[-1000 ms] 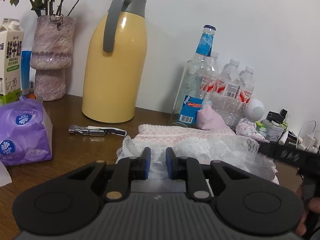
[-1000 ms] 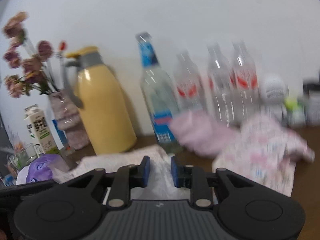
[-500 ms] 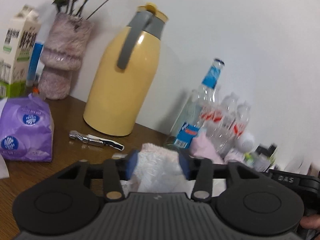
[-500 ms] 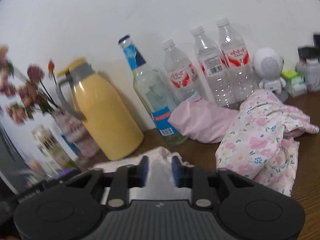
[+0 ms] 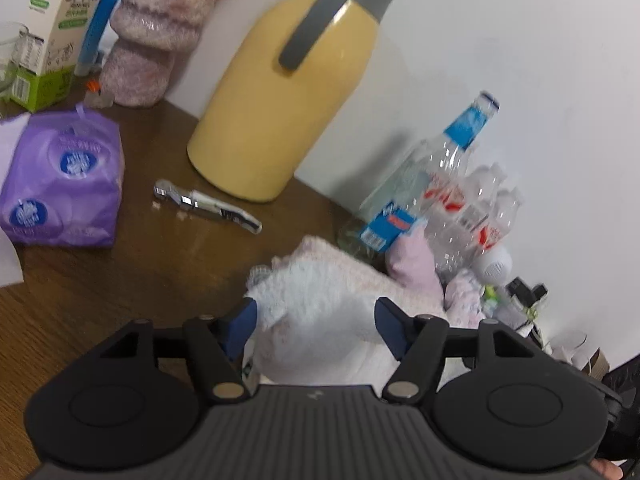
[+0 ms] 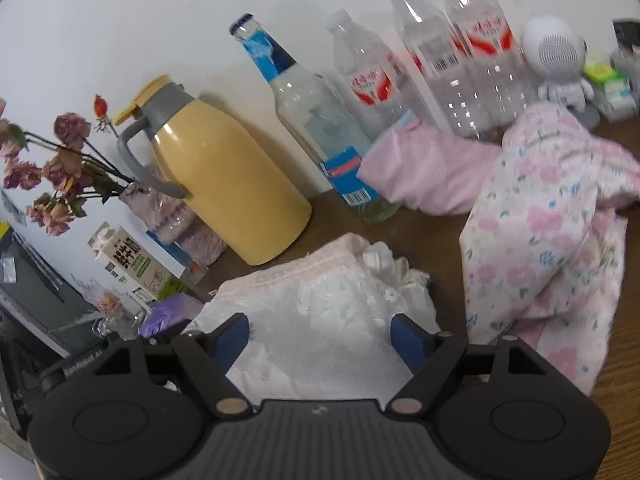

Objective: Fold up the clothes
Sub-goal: 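Lower the bundle onto the floral-print folded cloth with both grippers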

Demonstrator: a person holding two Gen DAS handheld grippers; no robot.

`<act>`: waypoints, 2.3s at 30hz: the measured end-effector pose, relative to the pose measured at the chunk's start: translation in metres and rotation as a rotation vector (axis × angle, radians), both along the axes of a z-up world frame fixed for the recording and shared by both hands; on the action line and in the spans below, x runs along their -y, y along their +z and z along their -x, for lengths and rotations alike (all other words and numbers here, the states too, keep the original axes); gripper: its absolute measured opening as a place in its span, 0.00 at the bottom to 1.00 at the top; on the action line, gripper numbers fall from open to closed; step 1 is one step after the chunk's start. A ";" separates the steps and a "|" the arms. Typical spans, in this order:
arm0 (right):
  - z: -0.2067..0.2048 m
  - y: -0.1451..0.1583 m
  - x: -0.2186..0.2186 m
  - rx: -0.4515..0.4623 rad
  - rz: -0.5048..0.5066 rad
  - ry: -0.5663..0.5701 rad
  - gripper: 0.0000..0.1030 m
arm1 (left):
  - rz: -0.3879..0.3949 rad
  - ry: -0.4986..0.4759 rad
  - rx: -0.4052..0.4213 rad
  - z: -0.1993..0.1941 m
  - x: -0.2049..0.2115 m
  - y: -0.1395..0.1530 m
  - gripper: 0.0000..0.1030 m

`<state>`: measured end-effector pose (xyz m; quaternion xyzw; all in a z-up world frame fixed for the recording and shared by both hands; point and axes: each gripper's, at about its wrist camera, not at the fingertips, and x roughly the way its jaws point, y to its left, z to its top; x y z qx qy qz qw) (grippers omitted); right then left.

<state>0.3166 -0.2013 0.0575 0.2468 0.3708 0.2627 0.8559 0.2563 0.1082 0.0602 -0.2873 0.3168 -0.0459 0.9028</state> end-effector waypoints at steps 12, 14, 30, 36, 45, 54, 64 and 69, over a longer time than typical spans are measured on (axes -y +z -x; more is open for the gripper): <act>-0.005 0.011 0.052 -0.074 0.013 0.167 0.75 | -0.002 -0.002 -0.004 -0.002 0.002 -0.004 0.65; -0.010 -0.001 0.046 -0.117 -0.001 0.202 0.75 | -0.006 -0.003 -0.015 -0.004 0.004 -0.008 0.65; -0.009 -0.015 0.013 0.030 -0.104 0.238 0.12 | -0.001 -0.001 -0.027 -0.008 0.003 -0.020 0.67; -0.005 0.004 0.033 0.025 -0.072 0.177 0.73 | 0.002 0.008 -0.009 -0.006 -0.003 -0.015 0.67; -0.019 -0.017 0.046 -0.052 -0.126 0.105 0.85 | 0.031 0.023 0.000 -0.006 -0.012 -0.016 0.67; -0.020 -0.033 0.016 0.004 -0.228 0.137 0.09 | 0.080 -0.002 0.031 -0.007 -0.008 -0.029 0.35; -0.024 -0.040 0.016 -0.065 -0.136 0.106 0.19 | 0.100 -0.029 0.035 -0.009 -0.013 -0.032 0.40; -0.019 -0.028 0.025 -0.040 -0.088 0.056 0.33 | 0.095 -0.022 0.061 -0.006 -0.023 -0.028 0.41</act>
